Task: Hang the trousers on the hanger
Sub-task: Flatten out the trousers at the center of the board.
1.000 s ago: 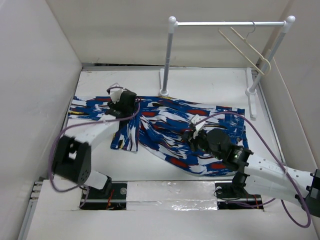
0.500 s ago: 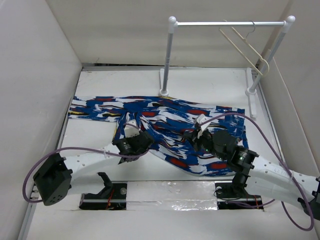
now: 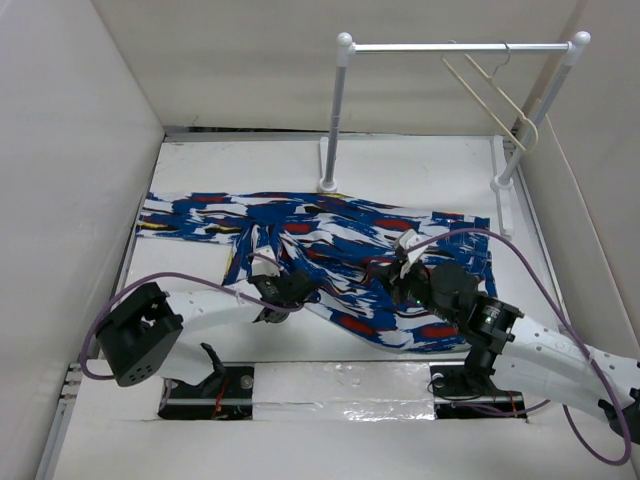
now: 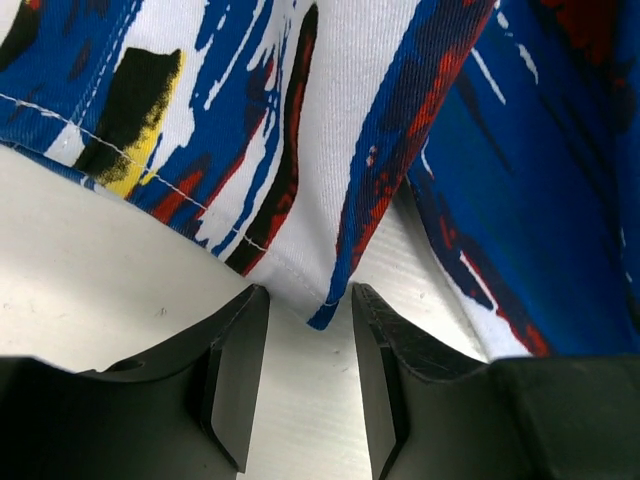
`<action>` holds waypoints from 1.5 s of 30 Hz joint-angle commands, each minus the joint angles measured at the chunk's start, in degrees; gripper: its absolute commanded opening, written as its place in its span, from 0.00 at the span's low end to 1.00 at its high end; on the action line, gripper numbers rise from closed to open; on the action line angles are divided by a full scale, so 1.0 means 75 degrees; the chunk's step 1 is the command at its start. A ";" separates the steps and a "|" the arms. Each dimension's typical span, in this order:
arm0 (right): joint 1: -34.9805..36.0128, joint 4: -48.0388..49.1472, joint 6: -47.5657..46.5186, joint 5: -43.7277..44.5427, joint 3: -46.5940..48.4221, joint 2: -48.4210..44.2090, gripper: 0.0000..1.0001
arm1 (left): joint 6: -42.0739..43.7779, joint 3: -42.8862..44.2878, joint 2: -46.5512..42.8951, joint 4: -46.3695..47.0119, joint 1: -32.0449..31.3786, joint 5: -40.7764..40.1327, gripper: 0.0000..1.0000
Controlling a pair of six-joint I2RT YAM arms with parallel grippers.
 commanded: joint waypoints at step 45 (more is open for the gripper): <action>-0.1157 -0.0589 0.0707 0.0464 -0.0475 -0.0545 0.36 | 0.5574 0.3891 -0.5625 -0.0646 0.1583 -0.3555 0.00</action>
